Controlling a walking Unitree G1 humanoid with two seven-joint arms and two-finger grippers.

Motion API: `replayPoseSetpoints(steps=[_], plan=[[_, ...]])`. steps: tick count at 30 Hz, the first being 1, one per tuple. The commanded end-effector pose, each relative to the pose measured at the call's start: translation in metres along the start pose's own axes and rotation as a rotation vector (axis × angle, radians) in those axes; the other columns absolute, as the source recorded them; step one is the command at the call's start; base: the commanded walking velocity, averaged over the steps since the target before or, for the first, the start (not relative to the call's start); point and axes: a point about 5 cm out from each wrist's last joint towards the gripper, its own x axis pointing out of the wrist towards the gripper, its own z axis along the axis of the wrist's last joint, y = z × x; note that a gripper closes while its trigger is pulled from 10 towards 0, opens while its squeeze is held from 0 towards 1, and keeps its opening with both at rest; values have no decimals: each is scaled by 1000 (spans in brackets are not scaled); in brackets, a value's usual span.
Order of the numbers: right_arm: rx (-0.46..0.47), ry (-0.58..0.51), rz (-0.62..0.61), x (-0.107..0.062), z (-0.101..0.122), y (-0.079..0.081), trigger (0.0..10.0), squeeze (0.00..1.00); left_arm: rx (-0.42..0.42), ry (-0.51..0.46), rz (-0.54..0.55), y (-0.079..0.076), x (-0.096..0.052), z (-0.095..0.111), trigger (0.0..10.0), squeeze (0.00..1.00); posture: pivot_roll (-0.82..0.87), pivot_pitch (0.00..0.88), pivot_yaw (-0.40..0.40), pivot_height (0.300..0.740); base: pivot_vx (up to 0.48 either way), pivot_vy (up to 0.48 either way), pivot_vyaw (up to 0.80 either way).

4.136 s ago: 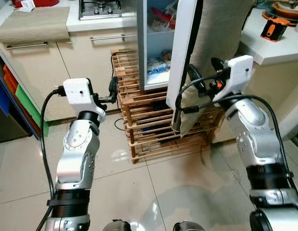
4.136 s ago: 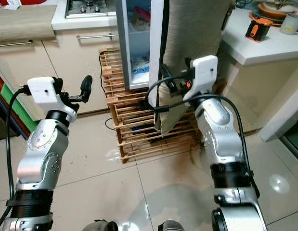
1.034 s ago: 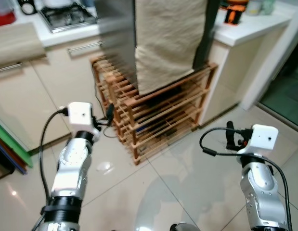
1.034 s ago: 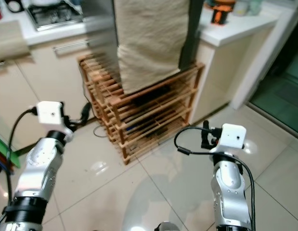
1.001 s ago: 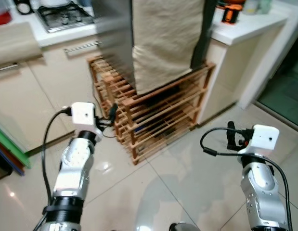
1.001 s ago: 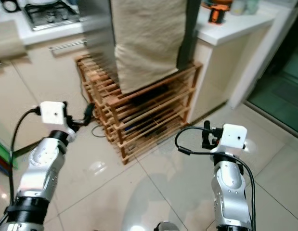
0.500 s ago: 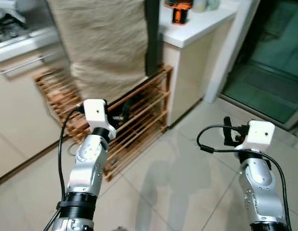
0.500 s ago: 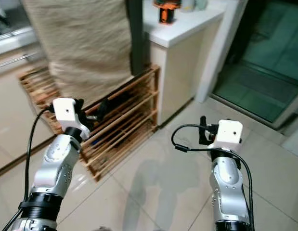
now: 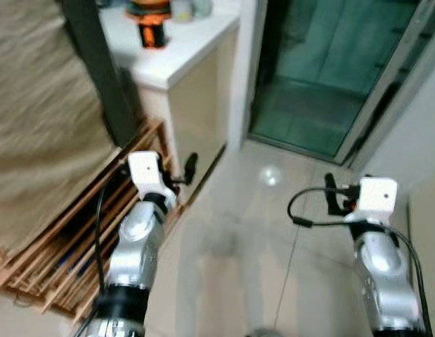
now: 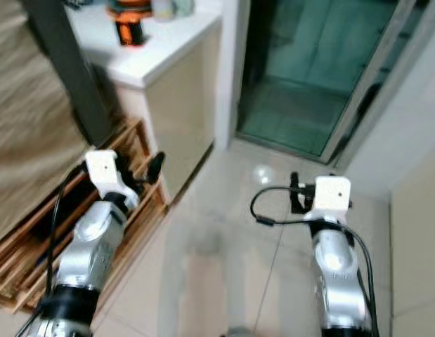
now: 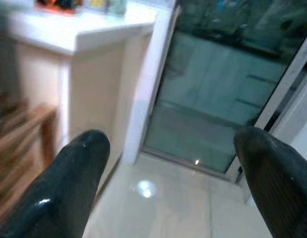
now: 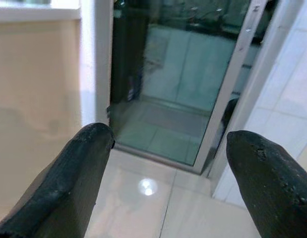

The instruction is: Restocking fridge

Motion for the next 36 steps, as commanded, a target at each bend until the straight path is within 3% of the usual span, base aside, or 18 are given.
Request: replayPoseSetpoints(steps=[1, 15, 29, 36], plan=[[6, 3, 33, -1, -1, 10, 10000, 67, 15, 11, 13, 7, -1, -2, 10000, 0, -208, 20, 29, 740, 480, 0, -731], [-6, 8, 34, 0, -3, 10, 10000, 67, 37, 0, -14, 2, 5, 1, 10000, 0, -217, 4, 35, 740, 480, 0, -666], [-7, 1, 27, 4, -3, 12, 10000, 8, 58, -6, -28, -1, 6, 2, 10000, 0, -216, 0, 37, 740, 480, 0, 0], [0, 8, 75, 10, -3, 23, 10000, 16, 143, -34, 14, 9, 3, 8, 10000, 0, -216, 0, 39, 740, 480, 0, 0]])
